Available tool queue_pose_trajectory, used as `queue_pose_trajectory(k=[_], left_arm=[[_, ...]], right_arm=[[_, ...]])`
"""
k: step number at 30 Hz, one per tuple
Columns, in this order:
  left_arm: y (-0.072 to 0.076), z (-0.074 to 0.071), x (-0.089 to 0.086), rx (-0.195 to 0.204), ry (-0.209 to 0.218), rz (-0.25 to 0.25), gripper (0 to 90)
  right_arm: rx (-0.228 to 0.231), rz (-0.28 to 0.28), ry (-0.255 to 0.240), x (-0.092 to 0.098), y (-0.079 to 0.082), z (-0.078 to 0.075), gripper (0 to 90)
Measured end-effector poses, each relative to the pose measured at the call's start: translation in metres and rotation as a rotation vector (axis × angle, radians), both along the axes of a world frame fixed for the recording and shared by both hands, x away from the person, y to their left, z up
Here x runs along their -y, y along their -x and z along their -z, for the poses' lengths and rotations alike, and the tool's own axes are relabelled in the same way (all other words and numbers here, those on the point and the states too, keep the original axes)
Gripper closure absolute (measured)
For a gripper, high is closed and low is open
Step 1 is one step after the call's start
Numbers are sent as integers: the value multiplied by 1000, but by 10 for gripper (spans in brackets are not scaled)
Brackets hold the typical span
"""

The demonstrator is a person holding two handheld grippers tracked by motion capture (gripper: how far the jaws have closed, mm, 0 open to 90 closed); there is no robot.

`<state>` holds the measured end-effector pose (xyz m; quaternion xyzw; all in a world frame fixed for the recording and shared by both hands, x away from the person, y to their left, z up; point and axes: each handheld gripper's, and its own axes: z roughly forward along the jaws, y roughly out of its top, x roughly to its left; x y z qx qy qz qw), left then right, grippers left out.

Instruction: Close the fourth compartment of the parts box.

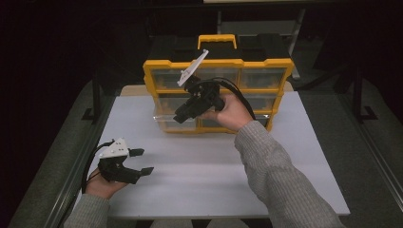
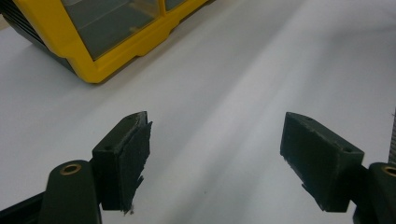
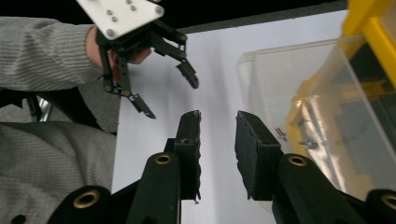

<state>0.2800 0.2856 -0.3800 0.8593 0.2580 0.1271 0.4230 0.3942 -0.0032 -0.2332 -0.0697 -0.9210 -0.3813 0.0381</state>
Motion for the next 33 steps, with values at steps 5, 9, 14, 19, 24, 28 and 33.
queue_pose_trajectory(k=[5, 9, 14, 19, 24, 28, 33], left_arm=[[1, 0, 0, -4, 2, -2, 239], [1, 0, -1, -3, 6, -5, 239], [1, 0, -1, 1, 2, 0, 238], [2, 0, 0, -10, 3, -7, 239], [2, -1, 1, -7, -7, -4, 239], [2, -1, 2, 1, -14, 1, 238], [3, -1, 3, -1, -18, 5, 238]], right_arm=[[-12, -20, 2, -4, 6, 5, 702], [-14, -35, 10, -7, 9, 12, 719], [-26, -39, 17, -11, 11, 23, 741], [-37, -50, 28, -13, 12, 32, 762], [-39, -49, 29, -15, 10, 38, 775], [-46, -48, 37, -17, 11, 43, 788], [-51, -45, 59, -20, 13, 48, 800]])
